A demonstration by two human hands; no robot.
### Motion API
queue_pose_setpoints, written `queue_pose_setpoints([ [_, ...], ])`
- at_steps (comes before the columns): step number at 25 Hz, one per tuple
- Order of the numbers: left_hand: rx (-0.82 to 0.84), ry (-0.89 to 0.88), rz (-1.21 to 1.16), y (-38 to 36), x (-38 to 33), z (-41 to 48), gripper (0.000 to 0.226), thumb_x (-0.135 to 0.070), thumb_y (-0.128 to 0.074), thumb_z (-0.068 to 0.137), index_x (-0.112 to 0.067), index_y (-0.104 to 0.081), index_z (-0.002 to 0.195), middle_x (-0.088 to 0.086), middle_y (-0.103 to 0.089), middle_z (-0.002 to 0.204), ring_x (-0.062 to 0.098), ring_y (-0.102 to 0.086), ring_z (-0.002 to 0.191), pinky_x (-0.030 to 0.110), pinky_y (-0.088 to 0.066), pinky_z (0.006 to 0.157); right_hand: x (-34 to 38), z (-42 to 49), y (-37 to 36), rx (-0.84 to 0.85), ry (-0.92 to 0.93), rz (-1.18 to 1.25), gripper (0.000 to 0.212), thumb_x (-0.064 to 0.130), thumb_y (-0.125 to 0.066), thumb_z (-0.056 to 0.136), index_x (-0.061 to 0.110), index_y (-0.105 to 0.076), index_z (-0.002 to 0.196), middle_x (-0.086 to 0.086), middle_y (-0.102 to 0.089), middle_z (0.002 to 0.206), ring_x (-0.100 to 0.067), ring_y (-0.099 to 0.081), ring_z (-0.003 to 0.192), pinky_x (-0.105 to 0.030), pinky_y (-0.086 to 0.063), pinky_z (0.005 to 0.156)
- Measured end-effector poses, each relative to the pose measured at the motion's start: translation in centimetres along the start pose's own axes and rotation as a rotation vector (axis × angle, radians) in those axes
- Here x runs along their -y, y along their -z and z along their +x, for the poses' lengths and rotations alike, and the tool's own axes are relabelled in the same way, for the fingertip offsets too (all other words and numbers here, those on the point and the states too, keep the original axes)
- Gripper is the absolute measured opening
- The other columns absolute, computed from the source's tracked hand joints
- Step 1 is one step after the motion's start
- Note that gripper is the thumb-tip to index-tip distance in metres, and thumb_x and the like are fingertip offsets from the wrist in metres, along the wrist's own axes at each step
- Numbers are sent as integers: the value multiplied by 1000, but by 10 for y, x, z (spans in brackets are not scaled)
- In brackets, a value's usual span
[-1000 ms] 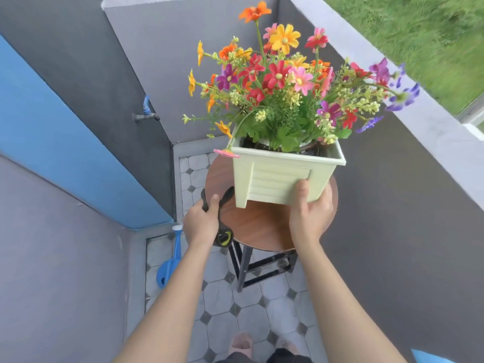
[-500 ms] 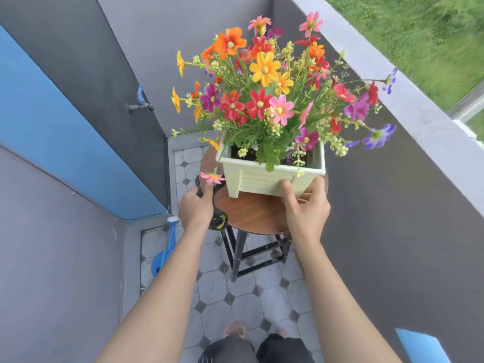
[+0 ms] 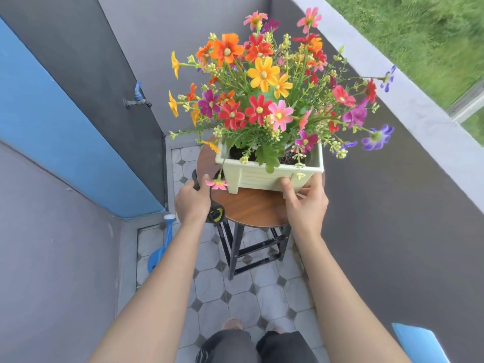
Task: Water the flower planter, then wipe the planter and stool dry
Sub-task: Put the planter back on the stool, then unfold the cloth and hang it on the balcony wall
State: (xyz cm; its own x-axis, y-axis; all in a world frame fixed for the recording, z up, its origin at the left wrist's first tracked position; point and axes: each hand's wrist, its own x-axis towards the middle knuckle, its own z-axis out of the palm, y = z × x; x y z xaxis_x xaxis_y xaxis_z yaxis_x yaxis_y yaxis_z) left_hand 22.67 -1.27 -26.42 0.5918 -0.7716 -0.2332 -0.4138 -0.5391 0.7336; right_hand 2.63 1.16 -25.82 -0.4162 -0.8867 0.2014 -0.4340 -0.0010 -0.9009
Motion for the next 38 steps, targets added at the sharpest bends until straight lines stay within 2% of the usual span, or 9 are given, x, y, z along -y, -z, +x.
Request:
queue_pose_setpoints([
  [5,-19,-26,-42,-1,1,-2,50,-48,-45,94,-1,-60,85,12,-56,77,31,-52,79,33,-35,64,3,-2,-2,15,-39,16,43,64,-57,74,23,-44,85,-1,-61,82,-17,-61,72,-27,-50,65],
  [10,-96,62,-12,24,18,-12,45,-36,-45,93,5,-62,101,25,-64,101,43,-52,103,47,-48,84,29,-48,6,-24,-273,-62,50,45,-68,82,12,-50,116,1,-52,104,-16,-56,89,-28,-44,74],
  [13,-101,161,-23,69,22,-27,44,-36,-49,90,5,-62,101,23,-65,102,43,-55,102,48,-48,87,67,-97,4,277,-293,-154,29,35,-66,86,12,-53,98,-2,-57,93,-18,-55,83,-24,-40,69],
  [17,-160,147,-132,144,1,-38,27,-30,-57,89,-4,-63,94,14,-66,92,36,-59,95,36,-45,81,139,-124,-20,730,-156,-140,19,29,-59,90,15,-59,102,0,-60,87,-14,-56,81,-22,-43,73],
  [22,-112,100,-378,248,-44,-42,20,-30,-64,86,-14,-54,94,2,-60,96,23,-57,90,31,-43,78,249,-100,-59,846,-134,-50,40,37,-49,97,10,-53,126,-8,-64,116,-23,-61,106,-36,-47,93],
  [27,93,83,-860,315,-89,-58,15,-18,-55,93,-15,-58,79,0,-66,63,10,-60,50,18,-46,46,321,-67,-82,986,-200,114,50,47,-50,94,13,-50,131,-4,-62,118,-22,-59,112,-36,-48,97],
  [32,142,-31,-835,344,-142,-61,18,-28,-50,96,-18,-52,82,3,-60,68,12,-55,51,21,-43,48,376,-40,-61,769,4,403,2,26,-63,90,26,-61,90,1,-63,82,-16,-58,75,-38,-53,74],
  [35,315,-132,-831,343,-205,-71,14,-34,-53,93,-21,-54,87,1,-63,73,12,-59,56,25,-49,50,402,2,-16,554,129,435,5,25,-64,88,28,-61,89,3,-64,80,-11,-58,71,-32,-50,70],
  [38,670,-311,-857,320,-272,-91,30,-24,-61,87,-21,-46,112,5,-65,92,15,-66,66,32,-54,55,411,50,54,332,165,444,12,27,-65,87,34,-56,90,1,-62,78,-14,-57,71,-35,-48,70],
])
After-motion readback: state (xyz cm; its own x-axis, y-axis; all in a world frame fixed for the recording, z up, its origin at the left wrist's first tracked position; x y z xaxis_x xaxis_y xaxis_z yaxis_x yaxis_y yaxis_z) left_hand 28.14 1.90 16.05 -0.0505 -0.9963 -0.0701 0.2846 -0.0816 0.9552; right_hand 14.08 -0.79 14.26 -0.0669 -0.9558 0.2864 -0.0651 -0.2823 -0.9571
